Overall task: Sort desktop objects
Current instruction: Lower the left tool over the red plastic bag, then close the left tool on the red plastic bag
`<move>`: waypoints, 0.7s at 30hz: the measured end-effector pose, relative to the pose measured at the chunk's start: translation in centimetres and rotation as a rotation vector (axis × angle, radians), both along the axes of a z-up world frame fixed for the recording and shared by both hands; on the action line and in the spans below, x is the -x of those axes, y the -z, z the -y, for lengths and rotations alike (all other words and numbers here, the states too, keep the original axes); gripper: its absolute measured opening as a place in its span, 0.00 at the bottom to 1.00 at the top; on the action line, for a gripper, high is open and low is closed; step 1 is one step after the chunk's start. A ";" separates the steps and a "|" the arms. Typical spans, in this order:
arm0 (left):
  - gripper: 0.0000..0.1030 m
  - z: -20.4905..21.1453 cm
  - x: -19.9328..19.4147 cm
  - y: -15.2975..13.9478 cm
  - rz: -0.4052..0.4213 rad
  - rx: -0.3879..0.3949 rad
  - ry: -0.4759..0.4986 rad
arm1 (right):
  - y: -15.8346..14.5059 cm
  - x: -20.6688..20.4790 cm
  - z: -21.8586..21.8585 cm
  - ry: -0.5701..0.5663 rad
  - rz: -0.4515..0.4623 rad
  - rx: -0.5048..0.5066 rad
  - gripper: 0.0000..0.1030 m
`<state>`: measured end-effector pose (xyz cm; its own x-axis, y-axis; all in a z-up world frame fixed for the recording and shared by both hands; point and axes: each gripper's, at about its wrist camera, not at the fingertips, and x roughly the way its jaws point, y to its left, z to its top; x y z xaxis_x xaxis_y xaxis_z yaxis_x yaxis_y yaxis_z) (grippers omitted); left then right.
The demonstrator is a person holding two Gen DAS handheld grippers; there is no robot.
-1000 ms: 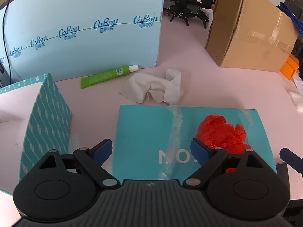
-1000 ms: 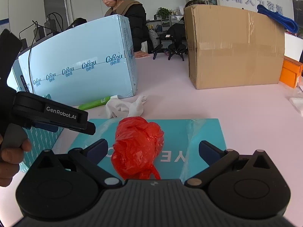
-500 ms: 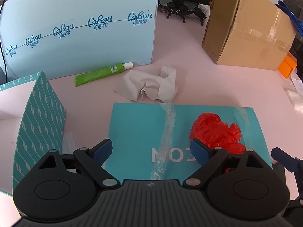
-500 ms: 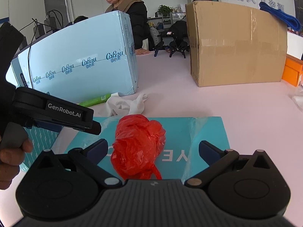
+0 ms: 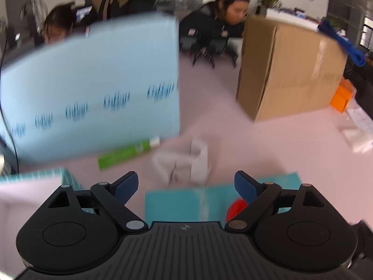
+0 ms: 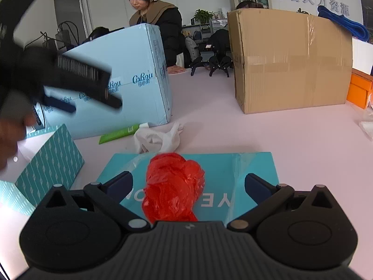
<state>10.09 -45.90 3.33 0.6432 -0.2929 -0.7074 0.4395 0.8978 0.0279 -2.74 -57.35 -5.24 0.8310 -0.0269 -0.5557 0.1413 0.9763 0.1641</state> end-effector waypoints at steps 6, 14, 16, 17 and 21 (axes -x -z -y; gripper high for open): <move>0.86 1.8 0.2 -4.3 0.085 0.016 0.067 | -1.8 -0.1 0.5 0.005 0.048 0.002 1.00; 0.98 3.9 1.4 -2.8 0.048 0.039 0.205 | -3.4 -0.4 0.8 -0.010 0.078 0.065 1.00; 0.98 4.4 1.6 -1.6 0.022 0.027 0.230 | -2.1 -0.3 0.4 -0.032 0.043 0.081 1.00; 0.98 4.7 1.7 -1.0 0.007 0.021 0.240 | -1.5 -0.2 0.3 -0.042 0.031 0.074 1.00; 0.98 5.5 1.4 0.9 -0.077 0.039 0.244 | 0.6 0.0 0.1 -0.068 -0.004 0.035 1.00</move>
<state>8.65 -51.41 2.40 0.4952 -0.4610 -0.7364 0.6425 0.7648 -0.0467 -2.77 -57.41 -5.79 0.8293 0.0103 -0.5587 0.0751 0.9887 0.1296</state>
